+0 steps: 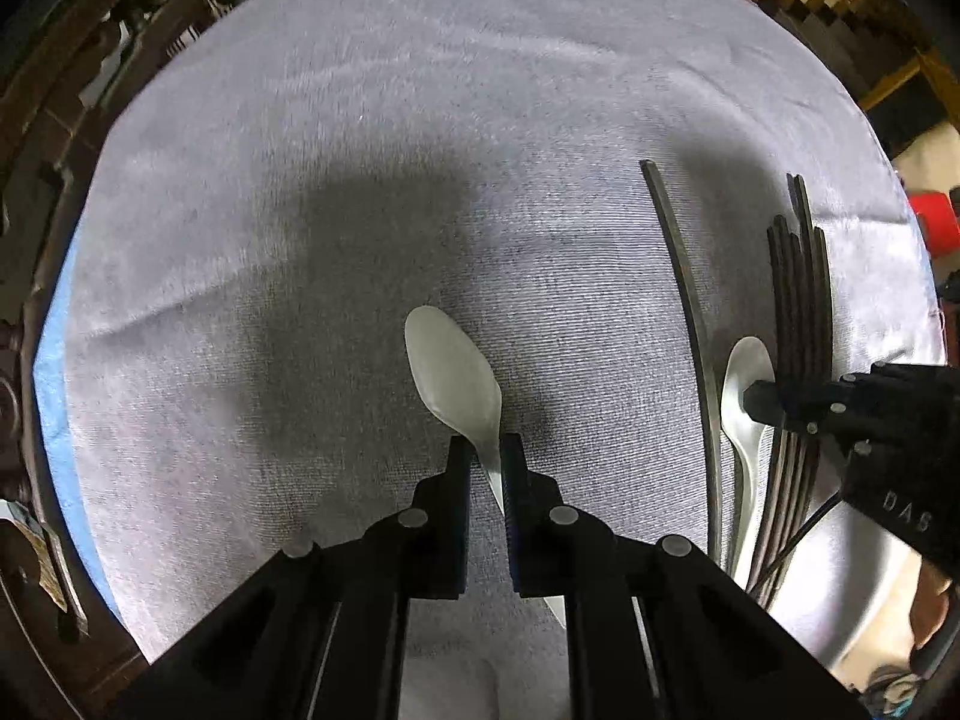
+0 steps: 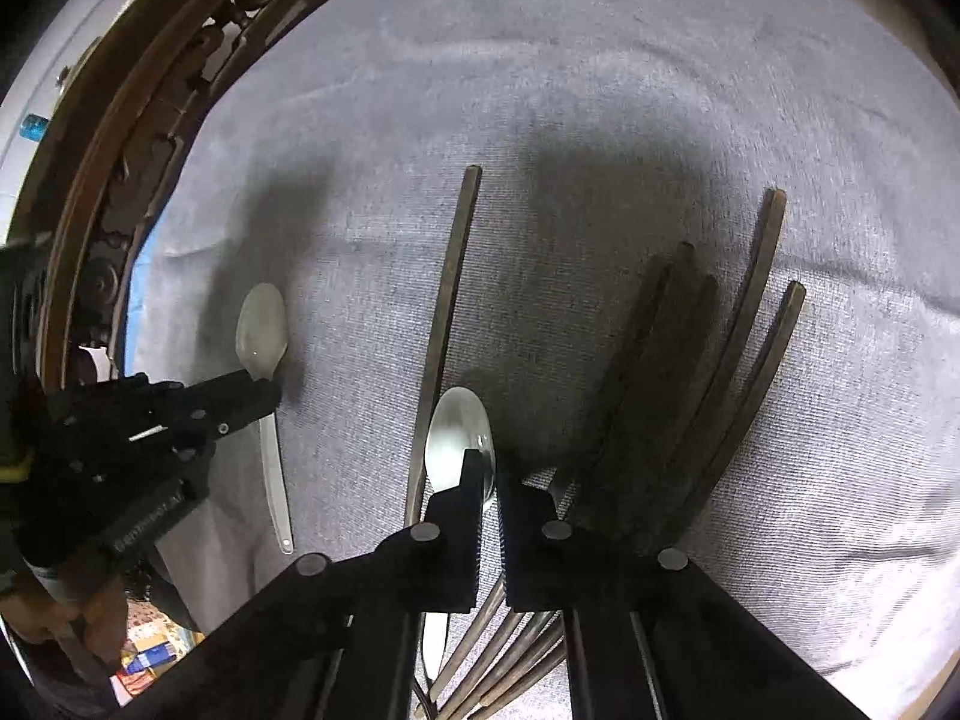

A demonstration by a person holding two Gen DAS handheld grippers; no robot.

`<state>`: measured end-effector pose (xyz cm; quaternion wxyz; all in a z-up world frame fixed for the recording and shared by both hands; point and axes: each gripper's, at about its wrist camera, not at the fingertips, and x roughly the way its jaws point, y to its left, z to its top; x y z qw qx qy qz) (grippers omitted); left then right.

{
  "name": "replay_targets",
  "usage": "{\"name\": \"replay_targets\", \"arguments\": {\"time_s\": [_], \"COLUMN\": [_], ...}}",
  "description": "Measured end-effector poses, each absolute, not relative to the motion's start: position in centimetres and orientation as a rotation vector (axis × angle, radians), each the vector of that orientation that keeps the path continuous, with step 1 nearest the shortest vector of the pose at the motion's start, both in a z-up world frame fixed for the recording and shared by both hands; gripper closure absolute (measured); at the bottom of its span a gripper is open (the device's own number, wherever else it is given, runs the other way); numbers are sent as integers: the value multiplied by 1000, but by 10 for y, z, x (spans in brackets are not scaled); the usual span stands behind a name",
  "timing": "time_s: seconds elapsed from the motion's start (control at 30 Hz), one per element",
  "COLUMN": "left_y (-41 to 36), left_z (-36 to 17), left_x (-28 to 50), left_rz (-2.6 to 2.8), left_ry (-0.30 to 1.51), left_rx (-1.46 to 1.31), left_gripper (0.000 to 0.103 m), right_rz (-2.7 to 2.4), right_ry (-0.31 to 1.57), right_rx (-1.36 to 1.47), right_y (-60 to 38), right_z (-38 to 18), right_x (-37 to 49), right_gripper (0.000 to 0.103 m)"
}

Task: Organize utensils
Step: 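Lift both spoons and carry them to the black holder, lowering them in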

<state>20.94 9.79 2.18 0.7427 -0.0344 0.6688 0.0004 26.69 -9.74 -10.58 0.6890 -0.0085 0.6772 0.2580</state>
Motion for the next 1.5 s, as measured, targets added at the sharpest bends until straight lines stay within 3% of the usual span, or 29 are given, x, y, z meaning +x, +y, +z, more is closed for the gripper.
{"name": "replay_targets", "arguments": {"time_s": [0.1,0.43,1.1,1.5], "left_y": [57,26,-3,16], "left_z": [6,-2,73,97], "left_x": [199,205,127,93], "left_rz": [6,5,68,39], "left_ry": [1447,1413,1163,1090], "left_rx": [-51,-20,68,-112], "left_gripper": [94,100,100,100], "right_rz": [584,597,621,644], "right_ry": [1509,1498,1364,1253], "right_rx": [-8,65,231,313], "right_y": [-100,-118,-166,-187], "right_z": [-107,-108,-48,-10], "right_x": [267,261,224,191], "right_gripper": [98,99,99,99]}}
